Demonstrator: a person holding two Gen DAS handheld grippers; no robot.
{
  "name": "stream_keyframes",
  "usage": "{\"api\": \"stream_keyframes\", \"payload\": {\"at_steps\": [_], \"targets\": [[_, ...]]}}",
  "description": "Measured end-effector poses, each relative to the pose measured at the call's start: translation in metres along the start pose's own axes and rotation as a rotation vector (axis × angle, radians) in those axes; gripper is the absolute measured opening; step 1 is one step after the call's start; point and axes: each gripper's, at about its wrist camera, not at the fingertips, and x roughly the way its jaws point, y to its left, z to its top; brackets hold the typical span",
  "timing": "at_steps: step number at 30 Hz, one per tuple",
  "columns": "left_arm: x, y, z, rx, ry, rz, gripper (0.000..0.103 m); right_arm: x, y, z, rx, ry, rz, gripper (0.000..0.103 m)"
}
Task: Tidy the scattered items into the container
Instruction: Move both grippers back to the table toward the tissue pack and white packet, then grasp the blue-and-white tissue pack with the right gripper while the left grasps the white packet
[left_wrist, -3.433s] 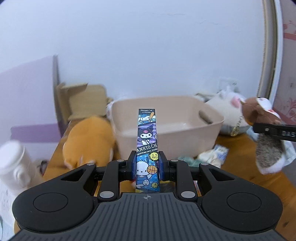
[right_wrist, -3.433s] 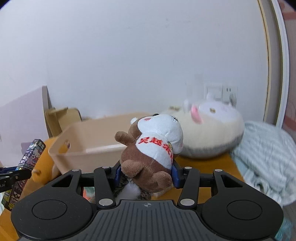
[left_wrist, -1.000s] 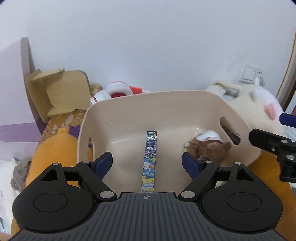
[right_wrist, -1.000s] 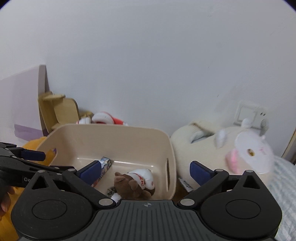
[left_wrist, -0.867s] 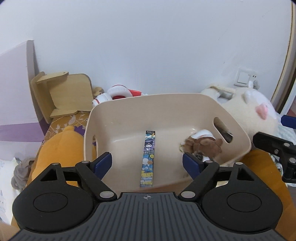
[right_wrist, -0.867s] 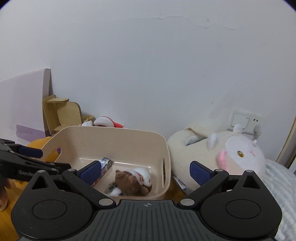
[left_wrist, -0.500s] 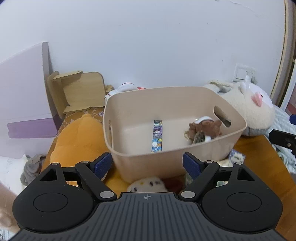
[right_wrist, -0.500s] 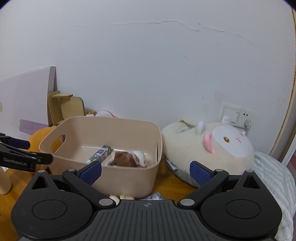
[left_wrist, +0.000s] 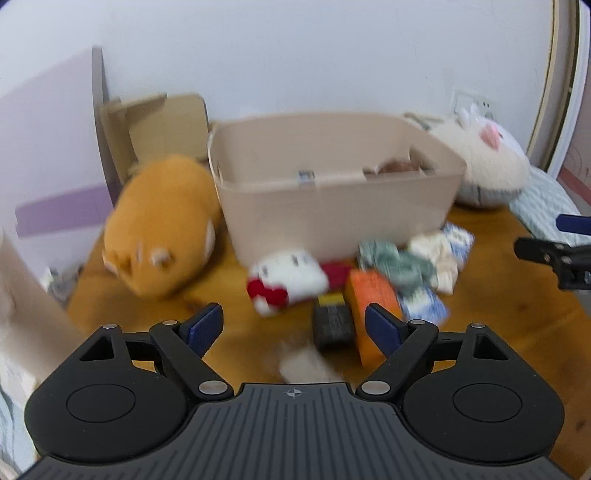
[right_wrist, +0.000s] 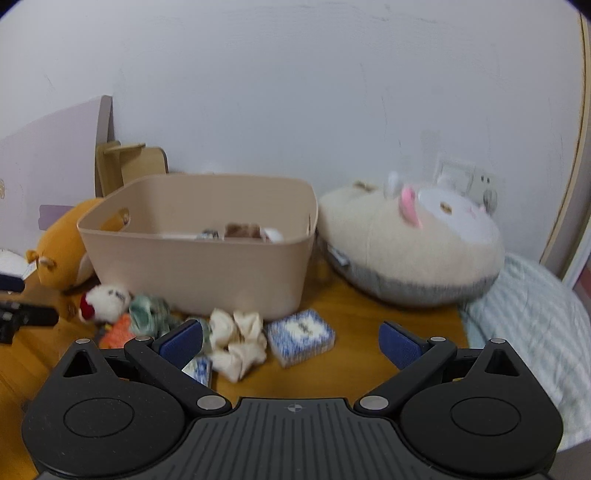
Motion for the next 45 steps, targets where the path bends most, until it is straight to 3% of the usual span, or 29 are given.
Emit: {"api": "stream_keyframes", "payload": {"at_steps": [11,24,40,45], "targets": [[0.015,-0.015,-0.044,-0.016,0.081,-0.025,0.085,0.013,0.016,-0.029,0.010,0.047,0.049,0.103],[0.037,-0.018,-0.054,-0.099,0.068,-0.041,0.085,0.040,0.060,-0.046,-0.107,0.080,0.062,0.103],[0.050,-0.021,-0.062,-0.015,0.064,0.035,0.085,0.072,0.076,-0.045,-0.116,0.097,0.097,0.103],[0.051,-0.022,-0.062,-0.011,0.061,0.040,0.085,0.082,0.076,-0.048,-0.096,0.143,0.107,0.089]]}}
